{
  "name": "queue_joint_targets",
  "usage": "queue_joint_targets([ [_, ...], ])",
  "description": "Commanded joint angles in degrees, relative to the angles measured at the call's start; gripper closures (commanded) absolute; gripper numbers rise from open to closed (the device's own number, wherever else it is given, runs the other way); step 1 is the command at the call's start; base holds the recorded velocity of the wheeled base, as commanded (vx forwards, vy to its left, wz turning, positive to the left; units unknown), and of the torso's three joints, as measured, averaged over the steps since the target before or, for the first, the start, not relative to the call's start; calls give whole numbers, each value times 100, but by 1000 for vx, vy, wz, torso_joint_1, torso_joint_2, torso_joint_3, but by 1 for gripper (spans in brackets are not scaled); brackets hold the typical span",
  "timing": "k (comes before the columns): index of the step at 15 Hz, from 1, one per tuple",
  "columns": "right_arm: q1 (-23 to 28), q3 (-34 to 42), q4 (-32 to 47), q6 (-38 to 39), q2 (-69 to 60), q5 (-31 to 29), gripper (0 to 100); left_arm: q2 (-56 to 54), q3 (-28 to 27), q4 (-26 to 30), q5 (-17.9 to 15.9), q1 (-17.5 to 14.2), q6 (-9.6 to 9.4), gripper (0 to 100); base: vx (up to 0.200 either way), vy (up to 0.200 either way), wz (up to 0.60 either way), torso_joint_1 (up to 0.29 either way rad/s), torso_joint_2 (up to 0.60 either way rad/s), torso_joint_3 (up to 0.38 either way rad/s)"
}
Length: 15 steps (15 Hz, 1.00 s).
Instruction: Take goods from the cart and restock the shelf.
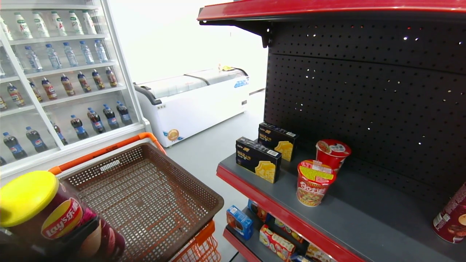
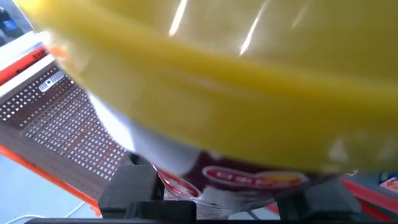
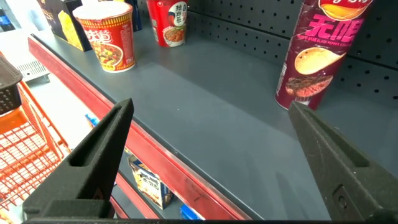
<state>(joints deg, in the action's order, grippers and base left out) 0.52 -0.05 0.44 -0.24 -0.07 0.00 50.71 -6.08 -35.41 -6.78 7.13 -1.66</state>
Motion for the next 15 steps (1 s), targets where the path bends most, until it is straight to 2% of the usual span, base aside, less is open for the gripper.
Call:
queue_joint_targets([
  [1,0,5,0,-2,7,0,0,-729,476,35,-175,-10,-28,100,0,0,0,0,0,0],
  [3,0,-4,0,-2,7,0,0,-844,476,43,-254,-54,-19,100,0,0,0,0,0,0],
  [7,0,-4,0,-2,7,0,0,-896,-25,492,-289,-63,280,100,0,0,0,0,0,0],
  [11,0,-4,0,-2,7,0,0,-1099,-51,562,-438,359,280,100,0,0,0,0,0,0],
  [12,0,-4,9,-2,7,18,0,-1081,-51,571,-412,368,271,100,0,0,0,0,0,0],
  [15,0,5,-9,-11,7,9,0,-1090,-51,562,-438,350,271,100,0,0,-600,-2,2,4],
])
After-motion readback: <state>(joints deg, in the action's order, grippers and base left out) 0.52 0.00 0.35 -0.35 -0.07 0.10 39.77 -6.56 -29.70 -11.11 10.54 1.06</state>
